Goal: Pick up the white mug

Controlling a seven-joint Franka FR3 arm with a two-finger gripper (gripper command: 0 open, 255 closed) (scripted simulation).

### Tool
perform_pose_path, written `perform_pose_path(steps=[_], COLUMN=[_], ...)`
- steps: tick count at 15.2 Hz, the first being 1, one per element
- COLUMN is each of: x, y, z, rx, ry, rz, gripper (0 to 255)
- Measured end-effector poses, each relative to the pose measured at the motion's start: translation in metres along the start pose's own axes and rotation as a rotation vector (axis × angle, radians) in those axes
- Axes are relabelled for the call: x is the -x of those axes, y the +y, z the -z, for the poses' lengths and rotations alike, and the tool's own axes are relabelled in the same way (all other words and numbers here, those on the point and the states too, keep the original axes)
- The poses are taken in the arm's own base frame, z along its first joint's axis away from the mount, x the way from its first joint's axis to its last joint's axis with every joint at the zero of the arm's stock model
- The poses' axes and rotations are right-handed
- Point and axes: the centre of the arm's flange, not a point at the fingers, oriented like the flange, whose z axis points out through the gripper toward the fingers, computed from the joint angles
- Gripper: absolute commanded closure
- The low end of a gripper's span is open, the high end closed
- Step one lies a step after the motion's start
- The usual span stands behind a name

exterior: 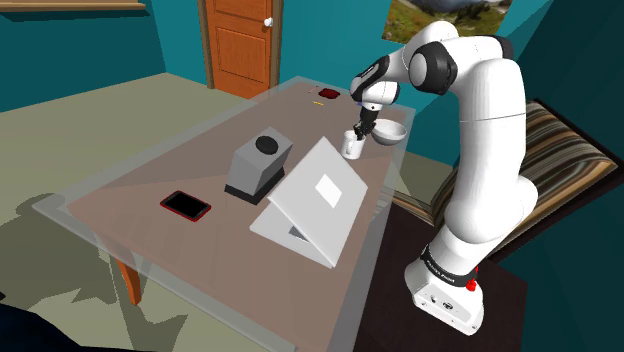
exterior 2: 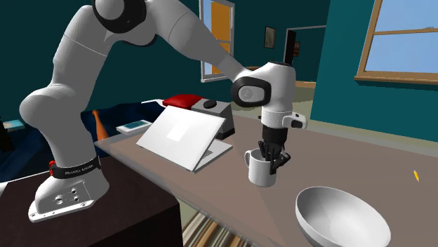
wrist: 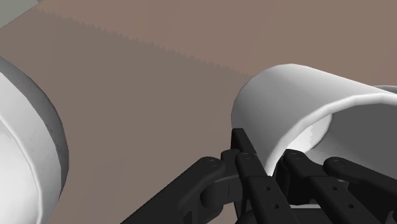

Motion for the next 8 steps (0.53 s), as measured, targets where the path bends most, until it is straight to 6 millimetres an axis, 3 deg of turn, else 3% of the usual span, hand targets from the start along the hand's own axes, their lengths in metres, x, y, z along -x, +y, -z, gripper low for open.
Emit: perform_pose_path(steps=[3, 8], x=[0.0, -0.001], y=[0.0, -0.001], z=[0.002, 0.025], rx=[0.0, 0.0], ry=[0.0, -0.001], rz=[0.0, 0.0], gripper=[255, 255])
